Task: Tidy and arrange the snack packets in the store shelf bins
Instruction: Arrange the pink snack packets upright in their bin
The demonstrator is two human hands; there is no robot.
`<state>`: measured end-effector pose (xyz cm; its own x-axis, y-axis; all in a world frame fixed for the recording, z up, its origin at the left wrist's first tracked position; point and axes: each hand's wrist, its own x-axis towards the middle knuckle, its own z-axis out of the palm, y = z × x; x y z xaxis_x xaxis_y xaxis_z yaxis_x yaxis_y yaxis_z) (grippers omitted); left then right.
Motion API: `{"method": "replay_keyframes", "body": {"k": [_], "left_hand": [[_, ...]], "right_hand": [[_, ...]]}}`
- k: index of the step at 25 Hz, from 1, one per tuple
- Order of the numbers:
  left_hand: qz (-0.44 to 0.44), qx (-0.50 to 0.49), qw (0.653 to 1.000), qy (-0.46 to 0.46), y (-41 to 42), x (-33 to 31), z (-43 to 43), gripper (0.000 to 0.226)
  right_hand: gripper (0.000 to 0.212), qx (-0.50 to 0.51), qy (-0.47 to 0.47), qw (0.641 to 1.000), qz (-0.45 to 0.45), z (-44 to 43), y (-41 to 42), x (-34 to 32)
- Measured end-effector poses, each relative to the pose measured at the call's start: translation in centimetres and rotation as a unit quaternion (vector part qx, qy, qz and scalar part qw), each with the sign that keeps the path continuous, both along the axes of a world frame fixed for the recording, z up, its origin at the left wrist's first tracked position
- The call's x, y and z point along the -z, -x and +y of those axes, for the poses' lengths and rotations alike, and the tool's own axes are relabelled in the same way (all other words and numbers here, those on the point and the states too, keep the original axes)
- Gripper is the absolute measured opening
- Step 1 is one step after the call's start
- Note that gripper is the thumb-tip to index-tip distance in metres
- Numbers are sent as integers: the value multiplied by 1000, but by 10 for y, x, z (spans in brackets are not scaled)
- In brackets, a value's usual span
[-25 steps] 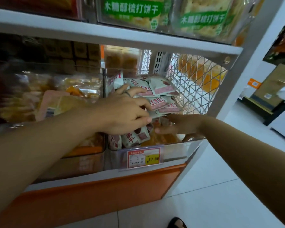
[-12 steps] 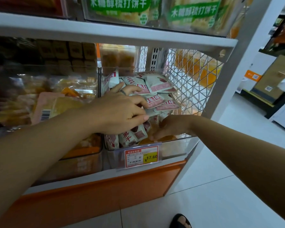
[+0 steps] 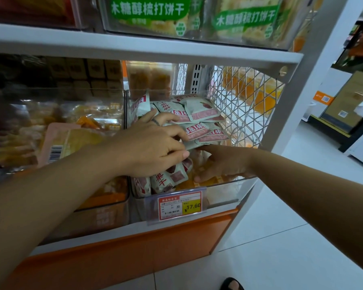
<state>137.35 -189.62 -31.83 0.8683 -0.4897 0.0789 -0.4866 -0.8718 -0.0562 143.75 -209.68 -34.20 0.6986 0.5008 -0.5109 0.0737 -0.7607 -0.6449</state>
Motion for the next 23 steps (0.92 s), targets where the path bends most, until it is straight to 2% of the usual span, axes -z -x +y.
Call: {"method": "replay_keyframes", "body": {"k": [2, 6, 11, 15, 18, 23], "left_hand": [[-5, 2, 1000, 2, 0, 0, 1, 64], [-12, 6, 1000, 4, -2, 2, 1, 62], [-21, 13, 999, 24, -1, 3, 2, 58], [-32, 15, 999, 33, 1, 2, 4, 56], [-25, 15, 999, 16, 2, 2, 4, 57], [-38, 30, 998, -28, 4, 2, -1, 52]], "right_hand": [[69, -16, -34, 999, -6, -1, 1, -1], [48, -61, -43, 997, -34, 5, 5, 1], [46, -24, -68, 997, -39, 9, 5, 3], [45, 5, -27, 993, -116, 6, 7, -9], [34, 35, 6, 984, -174, -5, 15, -34], [22, 82, 28, 973, -214, -18, 30, -69]]}}
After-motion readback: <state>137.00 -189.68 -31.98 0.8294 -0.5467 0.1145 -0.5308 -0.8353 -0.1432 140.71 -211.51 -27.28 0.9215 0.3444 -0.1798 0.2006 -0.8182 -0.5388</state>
